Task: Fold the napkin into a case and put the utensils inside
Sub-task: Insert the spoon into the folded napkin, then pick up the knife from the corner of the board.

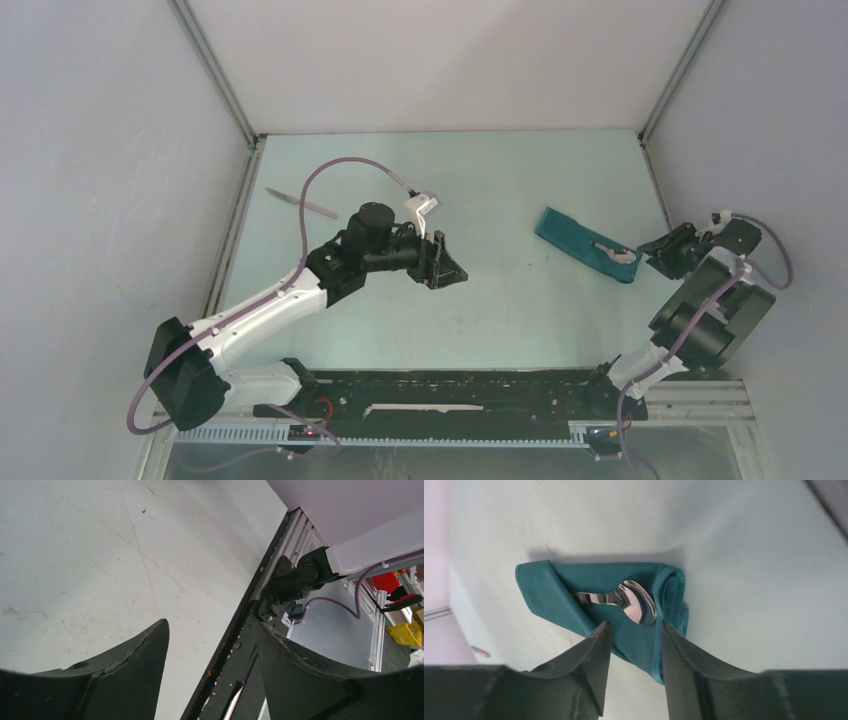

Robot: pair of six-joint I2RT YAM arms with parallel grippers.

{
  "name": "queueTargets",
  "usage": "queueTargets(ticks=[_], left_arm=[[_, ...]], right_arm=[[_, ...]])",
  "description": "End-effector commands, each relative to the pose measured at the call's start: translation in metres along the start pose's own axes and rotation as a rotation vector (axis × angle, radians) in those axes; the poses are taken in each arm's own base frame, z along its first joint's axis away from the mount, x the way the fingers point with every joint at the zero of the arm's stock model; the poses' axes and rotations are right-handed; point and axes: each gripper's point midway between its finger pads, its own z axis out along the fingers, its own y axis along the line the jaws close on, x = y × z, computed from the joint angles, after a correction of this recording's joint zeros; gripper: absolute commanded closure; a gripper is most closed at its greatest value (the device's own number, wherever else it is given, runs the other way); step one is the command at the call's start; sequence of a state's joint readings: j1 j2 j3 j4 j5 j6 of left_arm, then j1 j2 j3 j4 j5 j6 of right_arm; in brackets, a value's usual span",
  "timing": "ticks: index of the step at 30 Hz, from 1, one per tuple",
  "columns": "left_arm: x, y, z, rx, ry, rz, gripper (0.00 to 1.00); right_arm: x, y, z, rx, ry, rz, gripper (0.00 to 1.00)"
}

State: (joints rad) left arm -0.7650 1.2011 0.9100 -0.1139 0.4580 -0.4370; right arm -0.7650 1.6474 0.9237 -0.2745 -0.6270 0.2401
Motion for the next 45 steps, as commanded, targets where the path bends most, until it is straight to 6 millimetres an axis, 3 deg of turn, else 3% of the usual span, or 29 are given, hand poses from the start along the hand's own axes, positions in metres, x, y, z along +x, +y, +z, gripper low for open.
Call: queueTargets(ticks=[1,9,13,21,23,27,29,30,31,32,36,38,41,43,45], left_arm=[[-0.006,-0.007,-0.001,0.041,-0.023,0.001,0.29],[-0.005,-0.007,-0.002,0.041,-0.024,0.0,0.29],[-0.006,-0.008,-0.002,0.043,-0.027,0.003,0.29],[-0.003,-0.002,-0.004,0.019,-0.021,-0.004,0.29],[-0.004,0.004,-0.006,-0.005,-0.024,-0.015,0.29],[-0.013,0.025,-0.014,-0.092,-0.068,-0.078,0.3],[-0.02,0.044,-0.023,-0.167,-0.122,-0.124,0.3],[-0.025,0.056,-0.029,-0.218,-0.158,-0.153,0.3],[-0.029,0.07,-0.036,-0.277,-0.194,-0.198,0.3],[-0.034,0.092,-0.046,-0.37,-0.245,-0.248,0.3],[-0.032,0.179,-0.094,-0.747,-0.392,-0.516,0.28],[-0.02,0.222,-0.123,-0.956,-0.439,-0.645,0.27],[-0.003,0.275,-0.161,-1.235,-0.423,-0.811,0.27],[0.0,0.297,-0.177,-1.381,-0.384,-0.872,0.26],[-0.004,0.317,-0.184,-1.479,-0.357,-0.906,0.25]], right_arm=[[-0.01,0.003,-0.028,0.104,-0.044,-0.135,0.45],[0.038,0.03,-0.002,-0.022,0.086,-0.137,0.47],[0.052,0.024,0.012,-0.022,0.136,-0.11,0.48],[0.052,0.005,0.011,0.054,0.127,-0.117,0.48],[0.049,0.019,0.004,0.043,0.1,-0.161,0.48],[0.042,0.066,-0.023,0.036,0.03,-0.269,0.46],[0.048,0.089,-0.039,0.058,-0.016,-0.33,0.43],[0.055,0.104,-0.046,0.056,-0.036,-0.372,0.36],[0.064,0.12,-0.05,0.045,-0.051,-0.418,0.09],[0.072,0.136,-0.056,0.033,-0.07,-0.459,0.01],[0.127,0.213,-0.079,-0.174,-0.079,-0.614,0.0],[0.154,0.24,-0.088,-0.266,-0.031,-0.559,0.0],[0.198,0.26,-0.1,-0.389,0.194,-0.511,0.0],[0.223,0.258,-0.102,-0.379,0.277,-0.567,0.0],[0.235,0.251,-0.1,-0.334,0.3,-0.617,0.0]])
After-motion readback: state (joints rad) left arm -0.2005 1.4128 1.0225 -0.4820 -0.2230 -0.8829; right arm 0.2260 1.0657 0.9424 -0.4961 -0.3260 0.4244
